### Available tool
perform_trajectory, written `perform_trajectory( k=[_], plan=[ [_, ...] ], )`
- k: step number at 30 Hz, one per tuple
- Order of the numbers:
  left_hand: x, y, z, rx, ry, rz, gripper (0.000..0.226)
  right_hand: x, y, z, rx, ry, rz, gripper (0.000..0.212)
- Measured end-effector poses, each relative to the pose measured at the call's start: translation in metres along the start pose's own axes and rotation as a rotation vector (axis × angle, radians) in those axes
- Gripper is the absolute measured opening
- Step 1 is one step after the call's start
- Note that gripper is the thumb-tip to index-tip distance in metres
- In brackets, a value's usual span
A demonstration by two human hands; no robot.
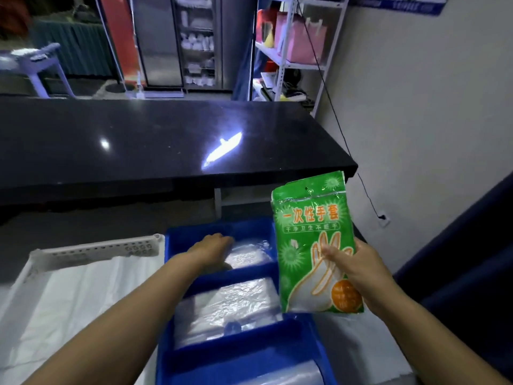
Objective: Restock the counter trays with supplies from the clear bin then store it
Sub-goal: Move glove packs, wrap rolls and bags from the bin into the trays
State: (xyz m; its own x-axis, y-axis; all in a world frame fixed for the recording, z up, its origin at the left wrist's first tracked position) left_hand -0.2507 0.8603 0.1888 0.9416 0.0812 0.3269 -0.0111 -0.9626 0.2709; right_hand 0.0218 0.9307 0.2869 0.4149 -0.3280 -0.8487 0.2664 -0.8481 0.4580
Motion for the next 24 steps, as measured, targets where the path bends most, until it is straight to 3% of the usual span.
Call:
perform_trajectory(
  k=[3, 9, 12, 15, 16, 18, 21, 24],
  plan=[
    [-0.01, -0.008, 0.007, -0.01, -0.017, -0.004, 0.071, -0.003, -0.003, 0.004, 0.038, 0.036, -0.013, 0.01],
    [-0.02, -0.009, 0.014, 0.039, -0.013, -0.011, 0.018, -0.014, -0.006, 0.015, 0.083, 0.094, -0.046, 0.011],
    [-0.018, 0.001, 0.008, 0.08, 0.005, -0.01, 0.021, -0.03, -0.004, 0.022, 0.071, 0.104, -0.099, 0.008],
    [0.005, 0.021, -0.017, 0.185, -0.179, 0.033, 0.003, -0.062, 0.0, 0.035, 0.057, 0.166, -0.242, 0.012],
    [0.015, 0.029, -0.023, 0.208, -0.243, 0.039, 0.011, -0.075, 0.002, 0.041, 0.064, 0.21, -0.311, 0.015],
    [0.035, 0.047, -0.029, 0.297, -0.346, 0.088, 0.02, -0.099, 0.002, 0.057, 0.087, 0.339, -0.43, 0.014],
    [0.053, 0.075, -0.027, 0.312, -0.403, 0.126, 0.036, -0.119, -0.005, 0.099, 0.117, 0.778, -0.593, 0.023],
    [0.056, 0.095, -0.012, 0.307, -0.351, 0.084, 0.041, -0.117, -0.017, 0.153, 0.011, 1.163, -0.689, 0.021]
  ],
)
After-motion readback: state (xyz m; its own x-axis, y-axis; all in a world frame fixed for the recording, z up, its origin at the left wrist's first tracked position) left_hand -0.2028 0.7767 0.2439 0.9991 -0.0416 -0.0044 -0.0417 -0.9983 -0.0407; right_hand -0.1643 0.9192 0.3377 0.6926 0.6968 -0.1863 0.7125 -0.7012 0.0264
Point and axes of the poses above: each hand's wrist, its own y-axis away from the middle knuckle, its own z-axis out of the palm, x = y × z, the point moved 7 cm from there along -y, towards the middle knuckle, and after that the axes turned 15 degrees about z, right-handed, at the moved point
